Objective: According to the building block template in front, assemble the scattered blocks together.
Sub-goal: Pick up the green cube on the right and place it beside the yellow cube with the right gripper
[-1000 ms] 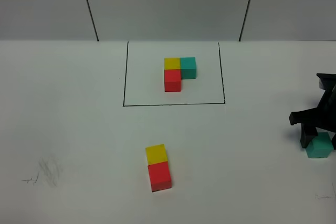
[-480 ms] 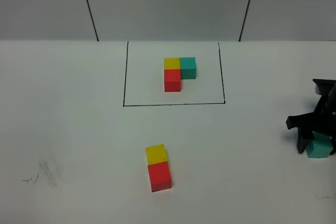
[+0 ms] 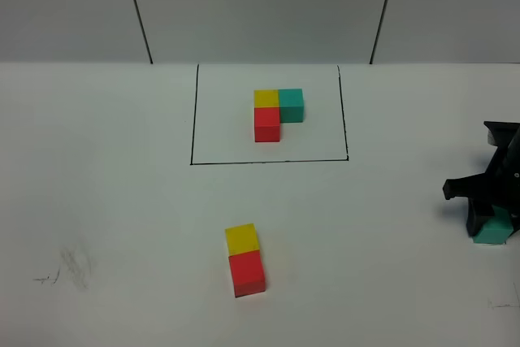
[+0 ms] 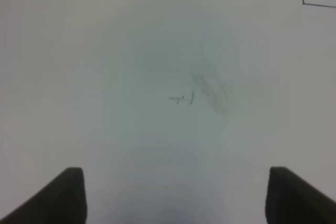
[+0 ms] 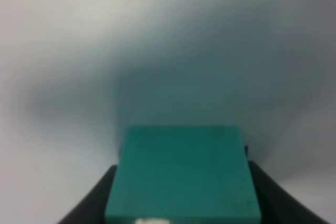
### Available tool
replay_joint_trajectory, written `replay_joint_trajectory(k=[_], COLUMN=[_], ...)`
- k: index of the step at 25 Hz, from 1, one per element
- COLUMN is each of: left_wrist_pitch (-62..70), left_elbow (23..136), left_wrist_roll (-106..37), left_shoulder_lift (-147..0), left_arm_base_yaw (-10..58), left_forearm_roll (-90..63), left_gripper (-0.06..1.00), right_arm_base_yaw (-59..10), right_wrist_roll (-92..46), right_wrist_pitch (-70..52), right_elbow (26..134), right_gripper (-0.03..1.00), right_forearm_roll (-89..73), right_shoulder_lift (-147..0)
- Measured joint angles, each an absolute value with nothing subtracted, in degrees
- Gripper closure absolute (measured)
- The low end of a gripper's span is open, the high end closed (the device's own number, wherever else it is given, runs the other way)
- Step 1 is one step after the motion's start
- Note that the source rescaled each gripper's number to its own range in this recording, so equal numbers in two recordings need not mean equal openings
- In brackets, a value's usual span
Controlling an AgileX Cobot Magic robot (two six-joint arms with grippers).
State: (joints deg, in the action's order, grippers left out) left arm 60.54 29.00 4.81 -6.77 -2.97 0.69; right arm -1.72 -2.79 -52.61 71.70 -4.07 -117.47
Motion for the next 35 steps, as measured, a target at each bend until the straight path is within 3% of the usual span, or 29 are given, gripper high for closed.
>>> replay_joint_trajectory(k=[16, 29, 35], left_wrist_pitch=[60.5, 60.5, 60.5], left_elbow=[29.0, 29.0, 29.0], left_wrist_roll=[4.8, 4.8, 4.8], left_shoulder_lift=[-6.8, -6.8, -6.8], left_arm_base_yaw=[-3.0, -3.0, -3.0], left_forearm_roll=[0.7, 0.7, 0.7], left_gripper=[-0.05, -0.05, -0.05], right_arm_base_yaw=[-1.7, -2.2, -8.4], right_wrist_roll=[-2.8, -5.9, -11.5], right_wrist_pitch=[-52.6, -62.6, -66.2], right_elbow=[71.7, 71.7, 71.7], right_gripper=[0.47, 0.47, 0.47], right_forearm_roll=[-4.1, -4.1, -3.7], right_shoulder_lift=[-116.3, -98.8, -95.8])
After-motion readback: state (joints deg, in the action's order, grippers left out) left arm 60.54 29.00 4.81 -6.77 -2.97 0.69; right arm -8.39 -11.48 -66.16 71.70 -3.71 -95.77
